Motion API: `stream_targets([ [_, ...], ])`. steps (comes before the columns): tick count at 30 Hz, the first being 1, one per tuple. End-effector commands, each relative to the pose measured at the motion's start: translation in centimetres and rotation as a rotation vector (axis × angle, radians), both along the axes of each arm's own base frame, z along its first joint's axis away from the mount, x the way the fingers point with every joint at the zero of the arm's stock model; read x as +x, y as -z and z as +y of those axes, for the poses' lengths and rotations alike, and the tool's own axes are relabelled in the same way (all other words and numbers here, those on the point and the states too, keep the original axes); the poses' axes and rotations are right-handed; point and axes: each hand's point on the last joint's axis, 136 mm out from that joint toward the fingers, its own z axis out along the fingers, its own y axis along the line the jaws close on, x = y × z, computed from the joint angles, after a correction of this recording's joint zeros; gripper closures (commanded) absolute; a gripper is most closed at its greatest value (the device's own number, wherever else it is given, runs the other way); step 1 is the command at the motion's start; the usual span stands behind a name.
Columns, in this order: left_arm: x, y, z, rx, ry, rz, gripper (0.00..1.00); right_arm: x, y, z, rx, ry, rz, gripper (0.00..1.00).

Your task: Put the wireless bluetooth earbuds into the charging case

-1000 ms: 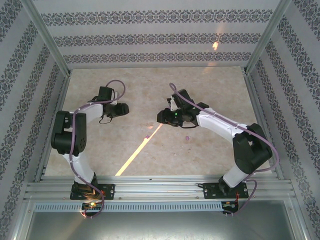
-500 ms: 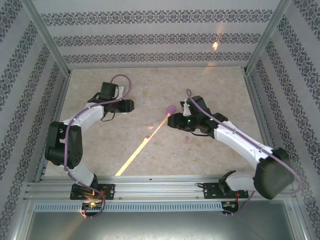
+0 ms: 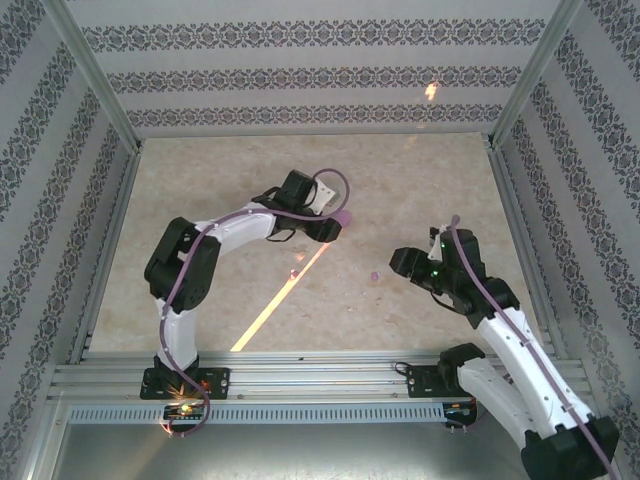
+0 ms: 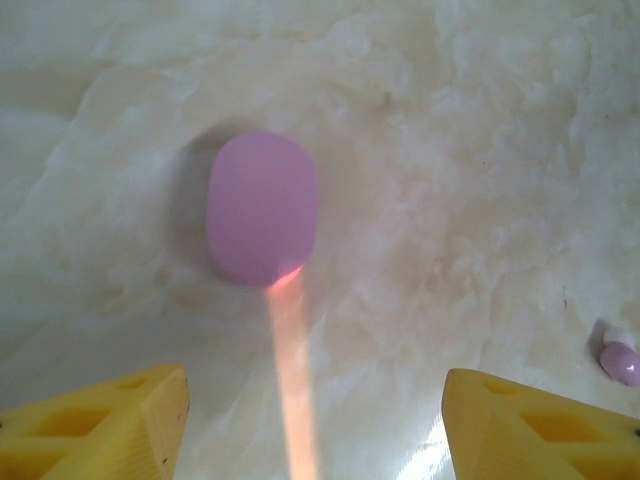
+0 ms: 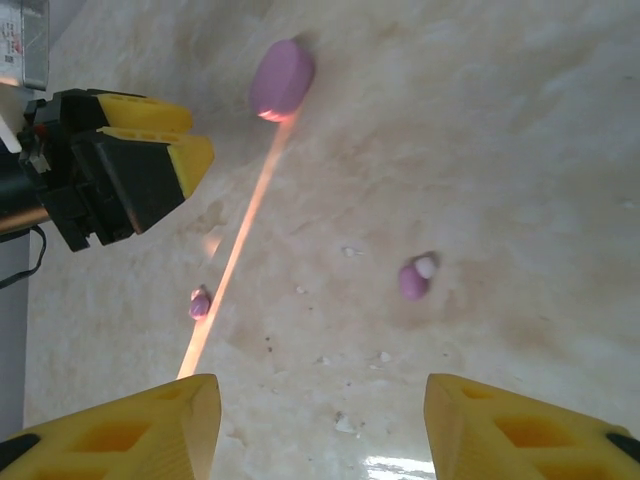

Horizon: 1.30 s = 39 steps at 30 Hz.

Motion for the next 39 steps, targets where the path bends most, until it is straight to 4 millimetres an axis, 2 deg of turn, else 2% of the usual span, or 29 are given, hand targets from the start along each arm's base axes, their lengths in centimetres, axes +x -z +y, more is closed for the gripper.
stream_targets([
  [1, -0.2, 1.0, -1.1, 0.070, 0.072, 0.024, 0.32, -1.3, 1.1, -0.9, 0.020, 0.027, 0.055, 0.44],
  [8, 1.0, 3.4, -2.2, 0.114, 0.096, 0.063, 0.31, -1.7, 1.1, -1.4, 0.034, 0.021, 0.085, 0.43],
  [16, 1.2, 6.1, -3.9, 0.197, 0.170, 0.042, 0.32, -1.6, 1.1, -1.6, 0.031, 0.015, 0.106, 0.43],
  [23, 2.6, 7.3, -3.7, 0.262, 0.153, 0.006, 0.35, -1.2, 1.2, -1.5, 0.051, 0.028, 0.117, 0.43],
  [28, 2.4, 6.0, -4.0, 0.240, 0.189, -0.023, 0.34, -0.6, 1.0, -1.5, 0.069, 0.051, 0.105, 0.44],
  [31, 2.1, 4.3, -4.5, 0.183, 0.213, -0.049, 0.33, 0.4, 0.1, -1.5, 0.060, 0.053, 0.086, 0.44],
  [34, 1.8, 2.2, -4.9, 0.098, 0.219, -0.069, 0.33, 2.1, -0.9, -1.7, 0.021, 0.043, 0.072, 0.45],
  [39, 1.6, -0.4, -5.3, -0.033, 0.230, -0.107, 0.33, 6.0, -1.9, -1.1, -0.077, -0.015, 0.086, 0.43],
])
